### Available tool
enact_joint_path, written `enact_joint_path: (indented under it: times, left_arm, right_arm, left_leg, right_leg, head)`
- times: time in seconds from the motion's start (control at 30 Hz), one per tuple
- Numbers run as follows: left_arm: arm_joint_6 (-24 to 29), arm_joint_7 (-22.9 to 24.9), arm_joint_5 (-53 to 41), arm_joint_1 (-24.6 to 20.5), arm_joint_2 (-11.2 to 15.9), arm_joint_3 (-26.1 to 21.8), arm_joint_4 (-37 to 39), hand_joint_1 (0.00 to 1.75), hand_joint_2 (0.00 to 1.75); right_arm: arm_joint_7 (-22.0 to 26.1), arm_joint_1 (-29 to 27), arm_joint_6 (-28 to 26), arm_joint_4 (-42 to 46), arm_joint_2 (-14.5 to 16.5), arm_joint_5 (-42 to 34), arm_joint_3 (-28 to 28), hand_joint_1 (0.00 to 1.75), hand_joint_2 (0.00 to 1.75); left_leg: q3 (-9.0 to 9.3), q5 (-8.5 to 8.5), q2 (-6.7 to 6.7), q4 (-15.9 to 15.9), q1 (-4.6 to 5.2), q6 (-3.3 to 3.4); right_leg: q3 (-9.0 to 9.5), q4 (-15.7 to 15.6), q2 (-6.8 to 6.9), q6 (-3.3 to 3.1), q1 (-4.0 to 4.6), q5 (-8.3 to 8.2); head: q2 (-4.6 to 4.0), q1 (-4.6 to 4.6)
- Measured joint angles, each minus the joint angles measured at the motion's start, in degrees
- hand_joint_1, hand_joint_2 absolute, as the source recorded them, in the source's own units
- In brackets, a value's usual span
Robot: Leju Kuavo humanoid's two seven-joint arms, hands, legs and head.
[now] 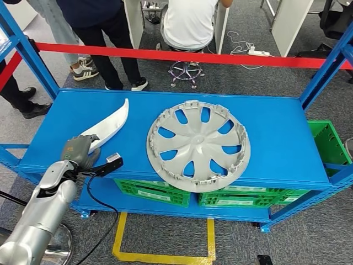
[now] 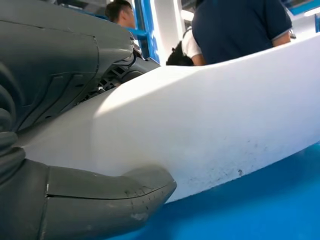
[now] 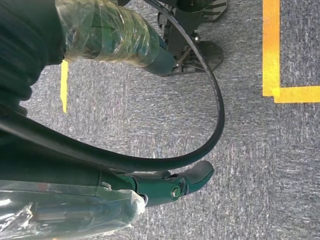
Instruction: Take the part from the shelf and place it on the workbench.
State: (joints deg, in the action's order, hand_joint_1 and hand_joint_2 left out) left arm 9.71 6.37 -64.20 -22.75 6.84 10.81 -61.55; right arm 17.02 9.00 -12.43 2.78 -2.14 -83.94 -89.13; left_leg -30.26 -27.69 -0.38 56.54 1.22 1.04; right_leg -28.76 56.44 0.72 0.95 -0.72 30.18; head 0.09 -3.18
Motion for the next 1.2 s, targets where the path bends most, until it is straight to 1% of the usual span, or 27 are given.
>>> enact_joint_path:
  times: [0.3,0.4,0.5,0.6,0.73,0.83,0.9,1.0,1.2]
  left_arm:
    - [2.3,-2.9,1.4,0.7,-0.5,-0.3,-1.4,1.75,1.75]
    - [3.2,-5.2,3.0,2.4,-0.8,-0.2,-4.2,1.75,1.75]
    - [4.2,-7.1,4.9,4.7,-1.4,0.0,-8.5,1.75,1.75]
    - [4.4,-7.6,5.5,6.2,-1.9,0.3,-11.7,1.75,1.75]
    - [4.3,-7.8,5.8,7.1,-2.0,0.4,-14.0,1.75,1.75]
    - [4.5,-9.2,7.9,8.2,-2.3,0.4,-15.7,1.75,1.75]
    - [5.1,-10.8,9.6,9.9,-2.7,0.6,-18.3,1.75,1.75]
    - [7.3,-12.5,10.7,13.9,-3.4,1.8,-24.3,1.75,1.75]
    - [11.2,-13.8,10.0,21.3,-4.3,5.5,-34.3,1.75,1.75]
  right_arm:
    - [0.4,0.0,-0.2,0.0,0.0,-0.1,0.0,0.00,1.75]
    - [0.5,-0.1,-0.3,0.0,0.0,-0.4,0.0,0.00,1.75]
    - [0.7,-0.2,-0.4,0.0,0.0,-0.9,0.0,0.00,1.75]
    - [0.8,-0.3,-0.4,0.0,0.0,-1.1,0.0,0.00,1.75]
    - [0.8,-0.3,-0.4,0.0,0.0,-1.1,0.0,0.00,1.75]
    - [1.1,-0.4,-0.6,0.0,0.0,-1.5,0.0,0.00,1.75]
    - [1.6,-0.6,-1.0,0.0,0.0,-2.2,0.0,0.00,1.75]
    - [2.7,-1.4,-1.5,0.0,0.0,-3.9,0.1,0.00,1.75]
    - [4.0,-2.8,1.8,0.0,0.0,-4.8,3.4,0.00,1.75]
  left_leg:
    - [0.00,0.01,0.00,0.0,0.00,0.00]
    - [0.00,0.01,0.01,0.0,0.00,0.00]
    - [-0.01,0.00,0.01,0.0,0.00,0.00]
    - [-0.02,-0.01,0.01,0.0,0.01,0.00]
    - [-0.01,0.00,0.01,0.0,0.00,0.01]
    - [-0.01,0.00,0.03,0.0,0.00,0.00]
    - [-0.01,0.00,0.06,0.0,0.00,0.00]
    - [-0.02,-0.03,0.07,0.0,0.00,0.01]
    - [-0.06,-0.20,0.07,0.1,0.12,0.12]
  right_leg:
    - [0.02,0.0,0.00,-0.01,0.00,-0.02]
    - [0.00,0.0,-0.02,-0.01,0.00,-0.02]
    - [-0.02,0.0,-0.02,-0.01,0.00,-0.02]
    - [-0.02,0.0,-0.02,-0.01,0.00,-0.02]
    - [-0.03,0.0,-0.02,-0.01,0.00,-0.02]
    - [-0.02,0.0,-0.04,-0.01,0.00,-0.02]
    - [-0.02,0.0,-0.06,-0.01,0.00,-0.02]
    - [-0.03,0.0,-0.07,0.00,0.00,-0.01]
    - [-0.03,-0.2,-0.07,0.06,-0.17,0.01]
  head:
    - [0.00,0.00]
    - [0.00,0.00]
    - [0.00,0.01]
    - [0.00,0.00]
    - [0.00,-0.01]
    - [0.00,-0.01]
    - [0.00,-0.01]
    - [0.00,-0.01]
    - [0.00,-0.01]
